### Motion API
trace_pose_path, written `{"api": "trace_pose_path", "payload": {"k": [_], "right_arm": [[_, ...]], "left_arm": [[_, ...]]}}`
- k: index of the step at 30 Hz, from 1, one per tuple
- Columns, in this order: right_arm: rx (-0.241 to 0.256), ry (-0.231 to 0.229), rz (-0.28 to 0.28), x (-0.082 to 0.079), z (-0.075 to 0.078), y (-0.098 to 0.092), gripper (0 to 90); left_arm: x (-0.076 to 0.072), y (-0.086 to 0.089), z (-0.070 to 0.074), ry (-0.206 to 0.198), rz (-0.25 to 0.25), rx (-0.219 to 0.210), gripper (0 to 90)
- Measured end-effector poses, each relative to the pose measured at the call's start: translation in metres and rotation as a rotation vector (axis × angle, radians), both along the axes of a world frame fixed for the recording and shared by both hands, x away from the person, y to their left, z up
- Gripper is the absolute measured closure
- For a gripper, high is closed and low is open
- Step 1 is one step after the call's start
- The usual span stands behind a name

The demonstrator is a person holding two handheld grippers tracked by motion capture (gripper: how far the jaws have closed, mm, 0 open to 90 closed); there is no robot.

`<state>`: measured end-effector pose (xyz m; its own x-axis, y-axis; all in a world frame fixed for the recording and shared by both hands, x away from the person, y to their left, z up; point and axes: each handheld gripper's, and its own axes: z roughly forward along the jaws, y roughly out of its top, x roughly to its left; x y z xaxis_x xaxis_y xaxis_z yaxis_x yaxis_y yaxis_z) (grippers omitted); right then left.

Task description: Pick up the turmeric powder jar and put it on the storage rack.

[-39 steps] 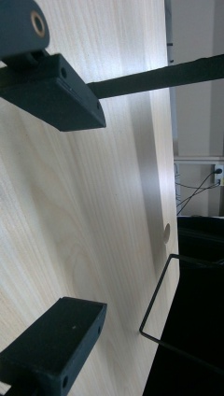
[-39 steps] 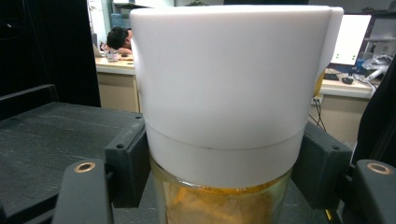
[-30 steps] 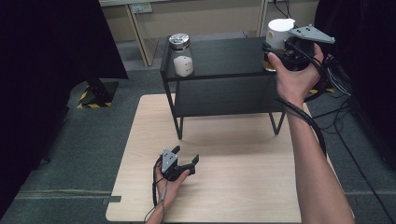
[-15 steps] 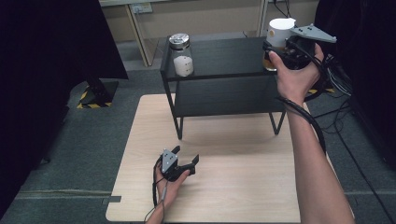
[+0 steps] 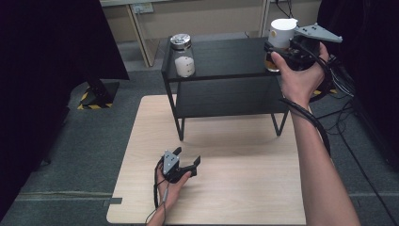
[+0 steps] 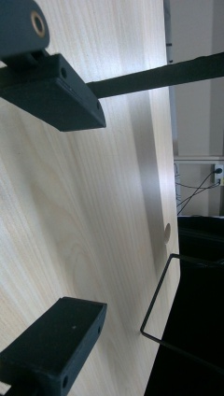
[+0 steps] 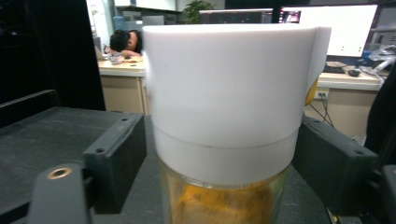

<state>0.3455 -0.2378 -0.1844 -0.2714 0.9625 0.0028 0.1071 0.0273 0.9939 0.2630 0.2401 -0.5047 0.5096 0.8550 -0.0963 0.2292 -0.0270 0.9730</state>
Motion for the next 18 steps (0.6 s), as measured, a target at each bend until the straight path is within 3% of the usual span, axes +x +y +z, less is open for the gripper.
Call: {"api": "trace_pose_path", "payload": {"k": [5, 18], "right_arm": [[-0.007, -0.003, 0.012, -0.005, 0.002, -0.005, 14.4], [0.005, -0.015, 0.027, -0.015, -0.006, -0.013, 14.4]], "left_arm": [[-0.001, 0.0, 0.0, -0.002, 0.001, -0.001, 9.4], [-0.001, 0.0, 0.0, -0.003, 0.001, 0.002, 9.4]]}}
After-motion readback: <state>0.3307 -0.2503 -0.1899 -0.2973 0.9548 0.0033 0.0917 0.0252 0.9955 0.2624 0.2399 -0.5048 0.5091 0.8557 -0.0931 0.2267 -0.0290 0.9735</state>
